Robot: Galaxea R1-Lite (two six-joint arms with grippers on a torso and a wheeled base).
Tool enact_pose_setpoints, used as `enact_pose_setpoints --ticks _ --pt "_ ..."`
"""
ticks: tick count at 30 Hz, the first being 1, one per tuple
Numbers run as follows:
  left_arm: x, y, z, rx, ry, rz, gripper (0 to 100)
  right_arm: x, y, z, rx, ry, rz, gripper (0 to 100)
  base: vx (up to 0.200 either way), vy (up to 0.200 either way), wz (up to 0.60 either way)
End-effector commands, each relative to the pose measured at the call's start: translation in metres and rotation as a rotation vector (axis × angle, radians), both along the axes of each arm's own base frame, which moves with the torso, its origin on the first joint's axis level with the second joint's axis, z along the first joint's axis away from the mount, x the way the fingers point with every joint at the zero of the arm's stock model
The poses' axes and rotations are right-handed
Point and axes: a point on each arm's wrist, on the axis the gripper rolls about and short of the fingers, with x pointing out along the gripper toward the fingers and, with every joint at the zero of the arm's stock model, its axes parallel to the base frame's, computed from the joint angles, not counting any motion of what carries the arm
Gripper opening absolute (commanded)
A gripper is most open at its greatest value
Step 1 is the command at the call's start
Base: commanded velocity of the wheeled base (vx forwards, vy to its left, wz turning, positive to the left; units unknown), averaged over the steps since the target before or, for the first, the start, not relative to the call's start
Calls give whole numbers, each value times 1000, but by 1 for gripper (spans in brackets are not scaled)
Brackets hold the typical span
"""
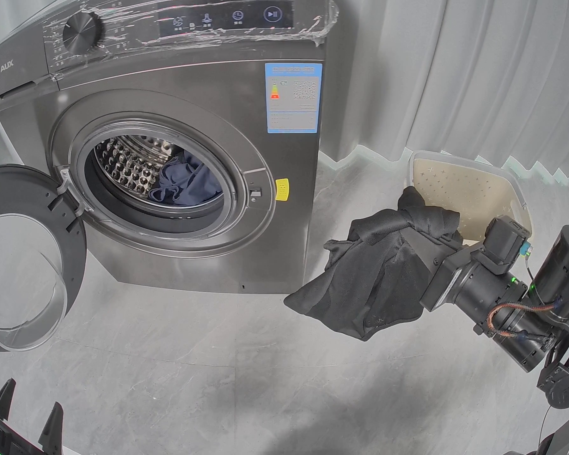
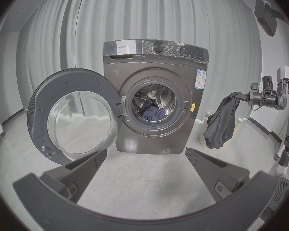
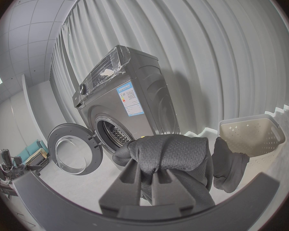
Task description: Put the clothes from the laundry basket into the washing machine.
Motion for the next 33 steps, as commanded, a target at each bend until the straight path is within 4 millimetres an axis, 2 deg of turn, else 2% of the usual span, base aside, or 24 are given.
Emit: enact_pose_setpoints --ticks 1,7,16,25,33 --pt "0 0 -4 0 0 0 100 0 0 0 -1 1 1 0 0 200 0" --pt "0 0 -4 0 0 2 100 1 1 -2 -4 5 1 0 0 200 0" --pt "0 0 -4 1 0 2 100 1 1 -2 -5 8 2 0 0 0 0" --pt "0 0 -4 1 0 2 100 1 1 -2 -5 8 2 0 -200 0 0" --pt "0 0 -4 1 0 0 100 0 1 -4 -7 15 0 0 0 0 0"
